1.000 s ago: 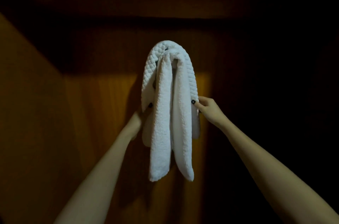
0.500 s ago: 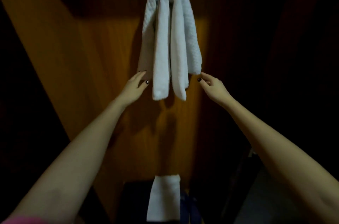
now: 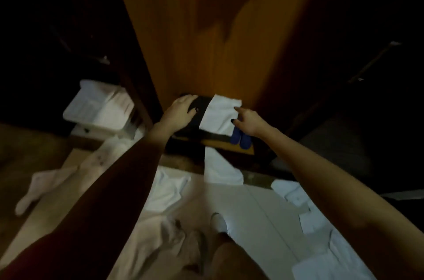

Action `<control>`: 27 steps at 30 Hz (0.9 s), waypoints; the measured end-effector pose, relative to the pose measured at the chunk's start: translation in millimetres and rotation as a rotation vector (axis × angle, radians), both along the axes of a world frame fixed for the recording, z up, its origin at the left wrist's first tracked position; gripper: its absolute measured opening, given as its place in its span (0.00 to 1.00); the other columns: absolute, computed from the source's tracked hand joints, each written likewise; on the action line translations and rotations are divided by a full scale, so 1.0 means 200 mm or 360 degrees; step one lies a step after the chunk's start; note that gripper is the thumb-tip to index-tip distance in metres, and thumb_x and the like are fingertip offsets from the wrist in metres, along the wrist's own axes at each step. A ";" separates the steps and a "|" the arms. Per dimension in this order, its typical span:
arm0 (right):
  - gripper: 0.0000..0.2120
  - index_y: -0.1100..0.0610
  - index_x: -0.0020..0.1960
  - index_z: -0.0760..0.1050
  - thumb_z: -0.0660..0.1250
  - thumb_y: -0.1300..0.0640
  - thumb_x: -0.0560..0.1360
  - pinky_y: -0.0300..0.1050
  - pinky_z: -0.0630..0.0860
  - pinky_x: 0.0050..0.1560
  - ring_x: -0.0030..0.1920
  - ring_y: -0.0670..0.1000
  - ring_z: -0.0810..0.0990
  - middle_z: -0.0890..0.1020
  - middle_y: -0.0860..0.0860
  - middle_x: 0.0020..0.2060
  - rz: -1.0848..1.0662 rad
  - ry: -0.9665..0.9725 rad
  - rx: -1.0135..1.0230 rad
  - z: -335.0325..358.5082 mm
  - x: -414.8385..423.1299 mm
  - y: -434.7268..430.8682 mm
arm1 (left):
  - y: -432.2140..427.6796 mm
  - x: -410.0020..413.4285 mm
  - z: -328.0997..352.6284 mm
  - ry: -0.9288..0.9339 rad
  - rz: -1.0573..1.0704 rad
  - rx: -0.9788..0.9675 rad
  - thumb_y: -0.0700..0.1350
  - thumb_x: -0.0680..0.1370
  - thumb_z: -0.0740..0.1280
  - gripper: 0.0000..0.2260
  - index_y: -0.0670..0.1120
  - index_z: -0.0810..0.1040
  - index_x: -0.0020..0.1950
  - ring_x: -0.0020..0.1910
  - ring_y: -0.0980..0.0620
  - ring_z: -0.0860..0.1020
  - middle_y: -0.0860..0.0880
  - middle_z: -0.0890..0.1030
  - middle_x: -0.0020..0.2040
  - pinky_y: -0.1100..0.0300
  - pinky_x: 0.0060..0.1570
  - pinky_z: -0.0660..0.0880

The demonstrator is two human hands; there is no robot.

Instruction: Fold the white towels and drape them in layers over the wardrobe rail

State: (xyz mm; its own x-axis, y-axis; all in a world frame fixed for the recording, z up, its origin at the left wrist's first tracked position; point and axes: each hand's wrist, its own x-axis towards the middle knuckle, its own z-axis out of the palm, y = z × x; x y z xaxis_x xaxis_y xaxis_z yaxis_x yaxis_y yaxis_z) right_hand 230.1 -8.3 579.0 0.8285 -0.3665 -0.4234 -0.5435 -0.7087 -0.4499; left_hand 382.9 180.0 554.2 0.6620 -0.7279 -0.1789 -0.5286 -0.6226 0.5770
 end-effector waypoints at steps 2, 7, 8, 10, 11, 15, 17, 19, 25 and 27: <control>0.26 0.63 0.74 0.64 0.63 0.53 0.80 0.49 0.74 0.51 0.61 0.63 0.76 0.76 0.63 0.63 0.0155 0.0116 0.0072 -0.19 0.00 0.12 | 0.17 -0.08 -0.20 0.0113 0.0132 0.0046 0.43 0.82 0.62 0.22 0.44 0.64 0.75 0.73 0.43 0.64 0.43 0.66 0.74 0.48 0.71 0.63; 0.20 0.64 0.71 0.68 0.62 0.57 0.81 0.52 0.69 0.61 0.63 0.65 0.74 0.76 0.64 0.64 0.0529 0.0338 0.0137 -0.68 0.05 0.42 | 0.59 -0.33 -0.73 0.0245 0.0528 0.0127 0.37 0.78 0.67 0.20 0.36 0.72 0.69 0.66 0.37 0.74 0.35 0.75 0.66 0.48 0.66 0.68; 0.20 0.63 0.71 0.68 0.62 0.58 0.81 0.51 0.68 0.62 0.64 0.65 0.73 0.75 0.64 0.65 0.0579 0.0379 0.0182 -0.78 0.05 0.48 | 0.67 -0.40 -0.82 0.0295 0.0610 0.0169 0.38 0.78 0.66 0.20 0.37 0.71 0.70 0.67 0.38 0.72 0.37 0.74 0.67 0.50 0.67 0.67; 0.21 0.64 0.71 0.68 0.63 0.59 0.80 0.49 0.69 0.61 0.64 0.63 0.74 0.76 0.64 0.63 0.0675 0.0440 0.0238 -1.00 0.06 0.60 | 0.82 -0.52 -1.01 0.0377 0.0749 0.0229 0.41 0.80 0.65 0.21 0.39 0.69 0.72 0.70 0.40 0.69 0.40 0.72 0.70 0.52 0.69 0.62; 0.21 0.64 0.71 0.68 0.63 0.59 0.80 0.48 0.69 0.60 0.64 0.63 0.74 0.76 0.64 0.63 0.0716 0.0471 0.0235 -1.11 0.07 0.65 | 0.89 -0.58 -1.11 0.0386 0.0813 0.0242 0.41 0.80 0.64 0.21 0.39 0.68 0.72 0.71 0.40 0.68 0.40 0.71 0.71 0.52 0.70 0.61; 0.23 0.65 0.72 0.65 0.62 0.56 0.81 0.47 0.64 0.66 0.69 0.61 0.70 0.72 0.62 0.68 0.0921 0.0654 0.0225 -1.61 0.06 0.83 | 1.14 -0.81 -1.56 0.0514 0.1066 0.0372 0.45 0.81 0.63 0.20 0.41 0.68 0.73 0.71 0.40 0.67 0.40 0.70 0.71 0.52 0.69 0.60; 0.26 0.63 0.76 0.60 0.61 0.54 0.82 0.47 0.60 0.69 0.72 0.59 0.65 0.66 0.60 0.73 0.0998 0.0730 0.0198 -1.86 0.05 0.90 | 1.24 -0.89 -1.82 0.0606 0.1133 0.0456 0.46 0.82 0.61 0.20 0.42 0.67 0.73 0.71 0.41 0.66 0.41 0.70 0.72 0.54 0.69 0.59; 0.26 0.62 0.76 0.60 0.61 0.53 0.82 0.49 0.63 0.69 0.72 0.60 0.65 0.66 0.60 0.74 0.1011 0.0780 0.0218 -2.13 0.06 0.97 | 1.30 -0.95 -2.08 0.0701 0.1219 0.0499 0.47 0.82 0.61 0.20 0.43 0.67 0.73 0.71 0.42 0.66 0.41 0.70 0.72 0.55 0.68 0.58; 0.26 0.61 0.75 0.62 0.63 0.53 0.81 0.48 0.64 0.69 0.73 0.58 0.66 0.67 0.59 0.73 0.1061 0.0847 0.0307 -2.87 0.02 1.21 | 1.39 -1.07 -2.79 0.0893 0.1383 0.0573 0.49 0.82 0.61 0.22 0.44 0.65 0.74 0.71 0.42 0.65 0.41 0.67 0.73 0.52 0.68 0.61; 0.26 0.61 0.75 0.63 0.63 0.52 0.81 0.48 0.65 0.68 0.72 0.59 0.67 0.67 0.59 0.73 0.1092 0.0849 0.0345 -3.10 0.02 1.30 | 1.44 -1.09 -3.02 0.0937 0.1357 0.0616 0.50 0.82 0.61 0.22 0.44 0.64 0.75 0.71 0.42 0.64 0.42 0.66 0.73 0.50 0.68 0.62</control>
State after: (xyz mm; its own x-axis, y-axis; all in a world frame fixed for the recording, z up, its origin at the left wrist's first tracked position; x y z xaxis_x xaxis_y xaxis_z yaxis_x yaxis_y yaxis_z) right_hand 233.8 252.4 -41.5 0.5089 0.2702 -0.8173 -0.2064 -0.8834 -0.4206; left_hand 165.4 467.9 -49.5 0.6563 0.0993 -0.7479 0.4527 -0.8449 0.2850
